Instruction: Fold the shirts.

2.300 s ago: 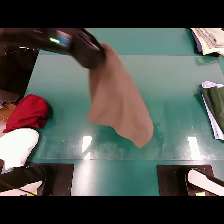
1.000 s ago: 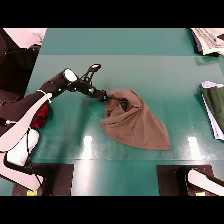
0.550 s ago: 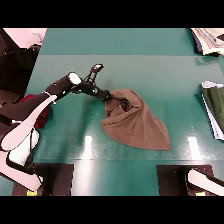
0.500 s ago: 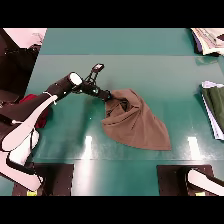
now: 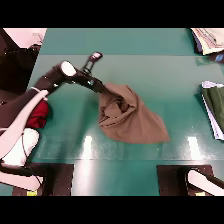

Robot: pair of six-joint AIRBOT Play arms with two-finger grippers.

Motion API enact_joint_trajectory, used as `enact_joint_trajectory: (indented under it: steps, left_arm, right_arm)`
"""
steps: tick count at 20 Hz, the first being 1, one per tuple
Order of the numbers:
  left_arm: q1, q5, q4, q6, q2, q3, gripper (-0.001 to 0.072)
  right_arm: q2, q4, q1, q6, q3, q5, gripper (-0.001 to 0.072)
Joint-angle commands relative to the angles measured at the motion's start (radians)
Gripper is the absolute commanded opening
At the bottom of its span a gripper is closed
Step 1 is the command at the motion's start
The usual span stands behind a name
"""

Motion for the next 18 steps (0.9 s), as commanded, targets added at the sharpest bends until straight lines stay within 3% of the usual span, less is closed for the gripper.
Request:
enact_joint_trajectory:
  steps: [1, 2, 3, 4, 7, 10, 15, 18]
  left_arm:
    - [0.061, -0.107, 0.111, -0.036, 0.145, 0.021, 0.0026]
    - [0.066, -0.132, 0.118, -0.037, 0.181, 0.021, 0.0026]
    - [0.069, -0.157, 0.127, -0.036, 0.212, 0.021, 0.0026]
    - [0.069, -0.180, 0.127, -0.036, 0.234, 0.022, 0.0026]
    - [0.069, -0.249, 0.128, -0.037, 0.261, 0.023, 0.0026]
    - [0.069, -0.288, 0.128, -0.038, 0.261, 0.023, 0.0026]
    - [0.069, -0.287, 0.127, -0.040, 0.261, 0.023, 0.0026]
    - [0.069, -0.282, 0.127, -0.040, 0.261, 0.023, 0.0026]
  right_arm:
    - [0.056, -0.042, 0.035, 0.000, -0.271, -0.058, 0.0025]
    - [0.064, -0.041, 0.055, 0.000, -0.379, -0.093, 0.0211]
    - [0.063, -0.041, 0.075, 0.000, -0.481, -0.133, 0.0486]
    - [0.051, -0.041, 0.095, 0.000, -0.566, -0.163, 0.0540]
    - [-0.040, -0.039, 0.142, 0.000, -0.732, -0.228, 0.0531]
    - [-0.121, 0.066, 0.202, 0.000, -0.834, -0.263, 0.0431]
    - [-0.131, 0.260, 0.355, 0.004, -0.975, -0.530, 0.0431]
    - [-0.132, 0.282, 0.449, 0.036, -0.972, -0.649, 0.0431]
